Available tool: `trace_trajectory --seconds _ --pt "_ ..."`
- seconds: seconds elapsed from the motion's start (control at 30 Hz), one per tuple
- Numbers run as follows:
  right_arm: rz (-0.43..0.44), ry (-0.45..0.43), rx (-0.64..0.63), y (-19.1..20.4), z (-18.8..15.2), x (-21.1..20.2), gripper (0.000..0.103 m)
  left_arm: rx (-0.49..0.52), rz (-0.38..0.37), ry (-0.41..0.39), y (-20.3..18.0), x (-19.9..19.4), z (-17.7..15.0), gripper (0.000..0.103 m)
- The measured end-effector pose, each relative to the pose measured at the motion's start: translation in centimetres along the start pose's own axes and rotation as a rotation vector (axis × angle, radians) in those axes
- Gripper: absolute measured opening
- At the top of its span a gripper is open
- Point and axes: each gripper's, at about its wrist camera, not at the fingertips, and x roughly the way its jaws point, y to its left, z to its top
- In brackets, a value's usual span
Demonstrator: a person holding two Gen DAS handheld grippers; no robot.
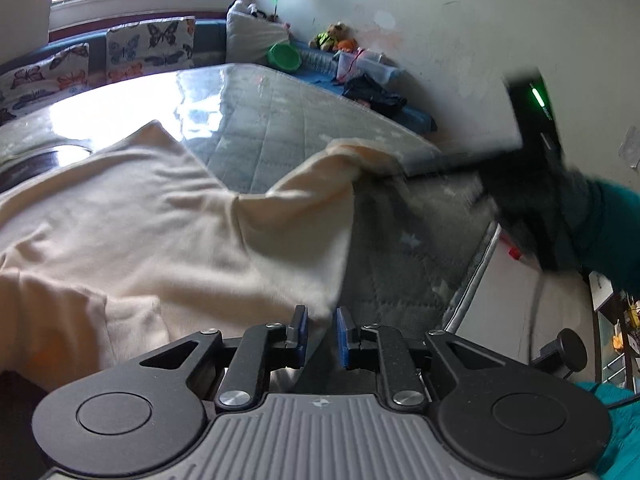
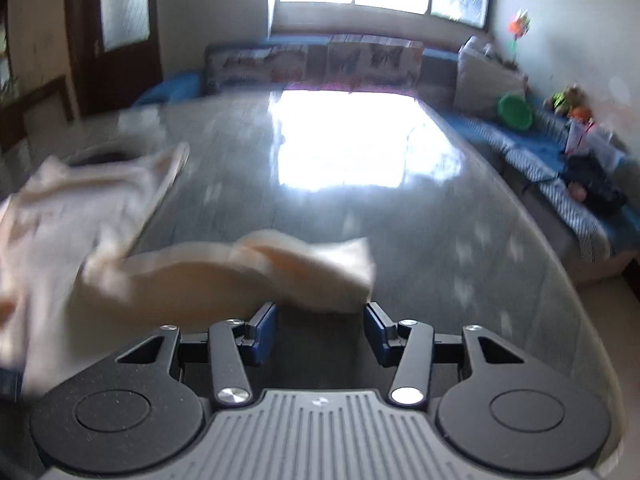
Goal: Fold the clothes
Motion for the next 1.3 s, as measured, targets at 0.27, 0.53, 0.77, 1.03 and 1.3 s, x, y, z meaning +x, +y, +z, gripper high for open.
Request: trace_trajectory --seconds 0.27,0.53,0.77,1.03,1.3 --pt "0.103 -0.107 0.065 -0.3 6.5 3.3 0.051 -0.028 0.007 -0.002 0.2 -0.2 -0.3 0.02" --pt "0.087 -0.075 0.126 -3.0 4.8 1.3 0.051 -0.044 -0.008 -0.005 0.7 -0.1 -0.1 0.021" --pt "0.091 -0.054 0.185 -4.1 2.9 1.2 0.048 -0.044 -0.018 -0.008 0.6 0.1 0.0 0.024" --pt "0.085 -0.087 0.13 -2.7 3.2 2.5 0.038 -0.037 -0.015 -0.004 0.4 0.1 0.1 0.028" --pt "0.098 -0.107 0.115 -3.3 2.8 0.7 0.007 -0.034 -0.022 -0.006 0.5 0.1 0.0 0.028"
